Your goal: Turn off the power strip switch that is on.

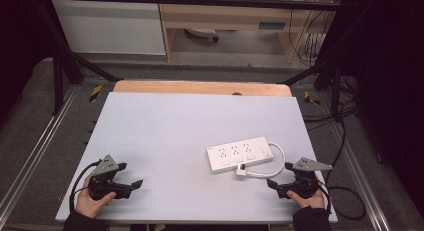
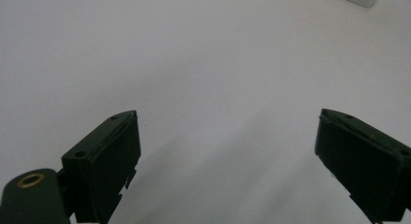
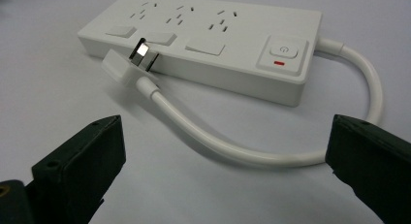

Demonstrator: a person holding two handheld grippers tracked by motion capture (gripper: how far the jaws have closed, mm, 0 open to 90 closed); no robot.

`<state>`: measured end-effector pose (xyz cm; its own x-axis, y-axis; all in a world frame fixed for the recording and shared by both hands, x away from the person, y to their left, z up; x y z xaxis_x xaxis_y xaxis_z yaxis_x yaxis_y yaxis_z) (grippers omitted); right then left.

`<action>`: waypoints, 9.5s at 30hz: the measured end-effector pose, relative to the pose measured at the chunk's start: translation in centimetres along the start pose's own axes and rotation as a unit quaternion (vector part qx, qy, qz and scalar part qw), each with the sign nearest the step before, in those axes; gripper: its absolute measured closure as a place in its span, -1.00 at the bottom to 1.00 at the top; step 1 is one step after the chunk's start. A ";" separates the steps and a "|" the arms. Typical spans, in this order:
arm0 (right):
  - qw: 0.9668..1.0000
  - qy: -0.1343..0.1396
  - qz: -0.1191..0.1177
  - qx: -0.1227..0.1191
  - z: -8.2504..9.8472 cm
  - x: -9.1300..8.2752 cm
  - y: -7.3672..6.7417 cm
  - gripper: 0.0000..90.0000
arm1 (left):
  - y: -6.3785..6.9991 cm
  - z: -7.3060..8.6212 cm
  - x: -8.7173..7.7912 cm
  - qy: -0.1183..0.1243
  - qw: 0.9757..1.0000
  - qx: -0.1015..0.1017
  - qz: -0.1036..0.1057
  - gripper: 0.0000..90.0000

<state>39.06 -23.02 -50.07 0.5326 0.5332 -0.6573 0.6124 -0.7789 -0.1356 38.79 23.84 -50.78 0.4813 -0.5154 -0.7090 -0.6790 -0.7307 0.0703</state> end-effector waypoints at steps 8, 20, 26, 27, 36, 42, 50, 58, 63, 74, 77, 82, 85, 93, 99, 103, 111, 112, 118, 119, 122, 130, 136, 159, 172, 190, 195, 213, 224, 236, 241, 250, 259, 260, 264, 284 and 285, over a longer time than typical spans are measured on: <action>1.000 -0.002 -0.001 -0.007 -0.2 0.3 -0.3 -0.97 | 0.0 0.0 0.0 0.000 1.000 -0.001 -0.002 -0.80; 1.000 -0.009 -0.002 -0.010 -0.5 0.8 -0.9 -0.96 | -0.1 -0.1 0.0 0.001 1.000 -0.002 -0.004 -0.79; 1.000 -0.009 -0.004 -0.010 -0.7 1.0 -1.3 -0.96 | -0.1 -0.1 0.0 0.000 1.000 -0.003 -0.004 -0.79; 1.000 -0.009 -0.005 -0.008 -0.7 1.0 -1.3 -0.96 | -0.1 -0.2 0.0 0.001 1.000 -0.004 -0.004 -0.79; 1.000 -0.011 -0.009 -0.015 -1.0 1.3 -1.8 -0.94 | -0.2 -0.1 0.1 -0.001 1.000 -0.004 -0.006 -0.79; 1.000 -0.006 -0.011 -0.013 -1.4 1.3 -2.1 -0.90 | -0.2 -0.2 0.0 0.001 1.000 -0.002 -0.007 -0.79; 1.000 0.003 -0.006 -0.011 -1.8 1.3 -2.1 -0.78 | -0.3 -0.1 -0.1 0.001 1.000 -0.003 -0.008 -0.79; 1.000 0.005 -0.008 -0.009 -2.1 1.2 -2.3 -0.59 | -0.3 -0.1 -0.1 0.002 1.000 -0.002 -0.008 -0.79; 1.000 0.010 -0.008 -0.012 -2.3 1.2 -2.4 -0.42 | -0.3 -0.1 -0.2 0.002 1.000 -0.002 -0.009 -0.79; 1.000 0.011 -0.012 -0.018 -2.7 1.3 -2.8 -0.02 | -0.3 -0.1 -0.2 0.002 1.000 -0.001 -0.011 -0.79; 1.000 0.010 -0.015 -0.019 -2.8 1.4 -2.9 0.07 | -0.3 -0.2 -0.2 0.003 1.000 -0.001 -0.011 -0.79; 1.000 0.008 -0.015 -0.019 -3.0 1.5 -2.9 0.19 | -0.3 -0.1 -0.1 0.002 1.000 -0.001 -0.012 -0.79; 1.000 0.010 -0.015 -0.022 -3.3 1.4 -3.0 0.29 | -0.3 -0.2 -0.2 0.002 1.000 0.000 -0.012 -0.79; 0.999 0.010 -0.014 -0.028 -3.8 1.6 -3.3 0.51 | -0.3 -0.2 -0.2 0.003 1.000 0.000 -0.013 -0.79; 1.000 0.008 -0.009 -0.027 -4.0 1.7 -3.3 0.62 | -0.3 -0.2 -0.2 0.003 1.000 0.000 -0.013 -0.79; 1.000 0.008 -0.008 -0.027 -4.2 1.8 -3.2 0.72 | -0.3 -0.2 -0.2 0.002 1.000 0.000 -0.013 -0.79; 1.000 0.010 -0.007 -0.023 -4.6 1.9 -3.2 0.89 | -0.3 -0.2 -0.2 0.003 1.000 0.001 -0.014 -0.79; 1.000 0.008 -0.008 -0.023 -4.6 1.9 -3.2 0.91 | -0.3 -0.2 -0.2 0.003 1.000 0.000 -0.014 -0.79; 1.000 0.008 -0.007 -0.024 -4.8 2.0 -3.1 0.98 | -0.3 -0.2 -0.2 0.002 1.000 0.000 -0.014 -0.79; 1.000 0.007 -0.008 -0.025 -4.9 2.1 -3.1 0.99 | -0.3 -0.2 -0.2 0.002 1.000 0.001 -0.014 -0.79; 1.000 0.006 -0.011 -0.025 -5.2 2.3 -3.3 1.00 | -0.3 -0.2 -0.2 0.002 1.000 0.001 -0.014 -0.79; 1.000 0.003 -0.009 -0.029 -5.7 2.9 -3.6 1.00 | -0.3 -0.2 -0.2 0.001 1.000 0.001 -0.014 -0.79; 1.000 0.003 -0.007 -0.028 -6.1 3.4 -3.7 1.00 | -0.3 -0.2 -0.2 0.002 1.000 0.001 -0.014 -0.79; 1.000 -0.013 0.004 -0.016 -6.3 5.7 -2.7 1.00 | -0.3 -0.2 -0.2 0.002 1.000 0.002 -0.015 -0.79; 1.000 -0.017 0.005 -0.014 -6.1 6.3 -2.6 1.00 | -0.3 -0.2 -0.2 0.001 1.000 0.002 -0.014 -0.79; 1.000 -0.022 0.005 -0.011 -5.8 6.6 -2.4 1.00 | -0.3 -0.2 -0.2 0.002 1.000 0.002 -0.015 -0.79; 1.000 -0.021 0.009 -0.015 -5.8 6.7 -2.5 1.00 | -0.3 -0.2 -0.2 0.002 1.000 0.002 -0.016 -0.79; 0.999 -0.024 0.005 -0.031 -5.7 7.1 -3.0 1.00 | -0.3 -0.3 -0.3 0.004 1.000 0.002 -0.017 -0.79; 0.999 -0.025 0.010 -0.033 -5.7 7.1 -3.0 1.00 | -0.3 -0.3 -0.3 0.004 1.000 0.003 -0.017 -0.79; 1.000 0.002 0.015 -0.025 -6.7 5.7 -3.0 0.81 | -0.3 -0.3 -0.3 0.003 1.000 0.003 -0.018 -0.78; 1.000 0.008 0.017 -0.019 -7.1 5.2 -2.9 0.42 | -0.4 -0.2 -0.2 0.003 1.000 0.002 -0.019 -0.79; 1.000 0.006 0.024 -0.011 -7.1 4.0 -2.4 -0.48 | -0.4 -0.2 -0.2 0.001 1.000 0.002 -0.021 -0.79; 1.000 -0.007 0.028 -0.008 -6.5 3.2 -2.0 -0.94 | -0.4 -0.3 -0.2 0.001 1.000 0.001 -0.021 -0.80; 1.000 -0.008 0.028 -0.010 -6.4 3.1 -1.9 -0.95 | -0.4 -0.2 -0.2 0.001 1.000 0.001 -0.021 -0.81; 1.000 -0.015 0.022 -0.005 -5.7 2.8 -1.7 -0.99 | -0.5 -0.3 -0.3 0.001 1.000 0.001 -0.021 -0.81; 0.999 -0.030 0.023 -0.002 -1.4 1.0 0.3 -0.99 | -0.4 -0.2 -0.2 -0.001 1.000 0.001 -0.021 -0.83; 0.999 -0.031 0.022 -0.001 -1.2 0.9 0.3 -0.99 | -0.4 -0.2 -0.2 -0.002 1.000 0.002 -0.021 -0.83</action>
<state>40.45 -22.32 -49.80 0.5215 0.4769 -0.7075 0.5907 -0.8002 -0.1039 39.12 24.15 -50.56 0.5075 -0.4822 -0.7141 -0.6601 -0.7502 0.0374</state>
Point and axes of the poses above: each handheld gripper's, and its own axes: x roughly forward along the jaws, z roughly out of its underside, y roughly to its right, the point moved 10 cm from there along x, roughly forward along the jaws, and after that the axes turned 7 degrees about -y, right-handed, at the moved point
